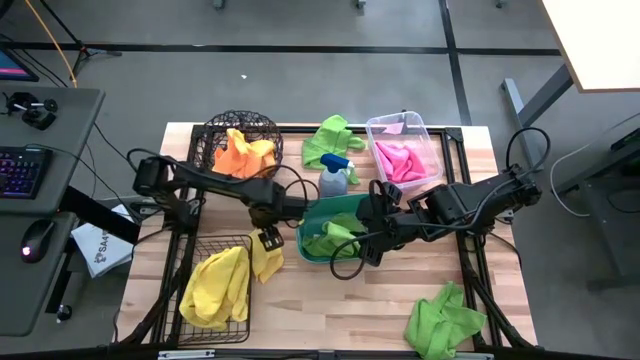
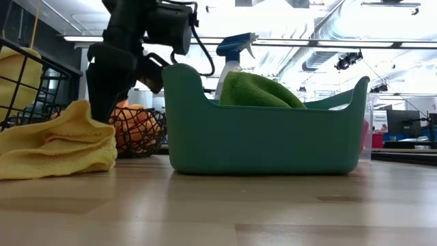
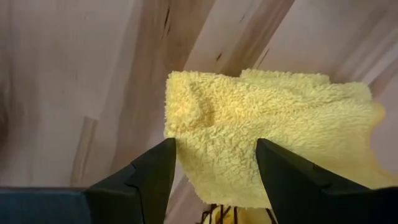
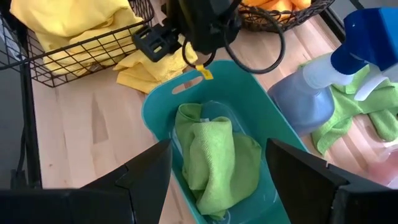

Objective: Sort microfiber towel by color & place in baskets
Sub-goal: Put the yellow towel into the wire basket

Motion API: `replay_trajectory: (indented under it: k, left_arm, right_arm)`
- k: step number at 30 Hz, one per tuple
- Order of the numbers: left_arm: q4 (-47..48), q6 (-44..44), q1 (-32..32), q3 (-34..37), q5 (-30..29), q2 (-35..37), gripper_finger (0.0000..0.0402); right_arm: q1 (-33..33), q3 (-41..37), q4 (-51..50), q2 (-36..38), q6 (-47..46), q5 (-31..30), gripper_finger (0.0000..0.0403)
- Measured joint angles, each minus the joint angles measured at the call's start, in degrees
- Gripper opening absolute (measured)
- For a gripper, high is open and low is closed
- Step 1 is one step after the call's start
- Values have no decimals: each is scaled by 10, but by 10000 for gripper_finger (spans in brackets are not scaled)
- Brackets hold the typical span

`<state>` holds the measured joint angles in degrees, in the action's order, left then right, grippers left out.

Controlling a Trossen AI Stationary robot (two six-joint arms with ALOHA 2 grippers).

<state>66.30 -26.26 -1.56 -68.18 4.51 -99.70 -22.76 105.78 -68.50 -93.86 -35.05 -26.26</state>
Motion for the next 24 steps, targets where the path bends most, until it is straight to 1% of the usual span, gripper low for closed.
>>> replay_trajectory:
  k: [5, 8, 10, 11, 13, 16, 17, 18, 20, 24]
  left_arm:
    - [0, 14, 1, 0, -3, -18, 211]
    - [1, 36, 2, 0, -29, -34, 208]
    - [0, 49, 0, 8, -48, -40, 195]
    - [1, 49, -1, 16, -53, -41, 182]
    - [3, 49, -3, 32, -59, -41, 142]
    - [6, 50, -6, 47, -63, -28, 46]
    - [8, 48, -7, 49, -65, -20, 24]
    - [8, 43, -8, 49, -67, -9, 14]
    - [11, 38, -8, 47, -79, 18, 11]
    - [41, 9, -7, 25, -107, 103, 2]
  right_arm:
    - [0, 0, -2, 0, 1, -3, 256]
    - [0, 0, -8, 0, 1, -4, 256]
    - [0, 0, -10, 0, 1, -4, 256]
    - [-1, 0, -11, 0, 1, -4, 256]
    - [-1, 0, -12, 0, -2, -5, 256]
    - [-1, 0, -12, 0, -7, -7, 256]
    - [-1, 0, -12, 0, -7, -7, 256]
    - [-1, 0, -12, 0, -7, -7, 256]
    - [-1, 0, -12, 0, -6, -8, 256]
    - [-1, 0, -12, 0, -4, -12, 256]
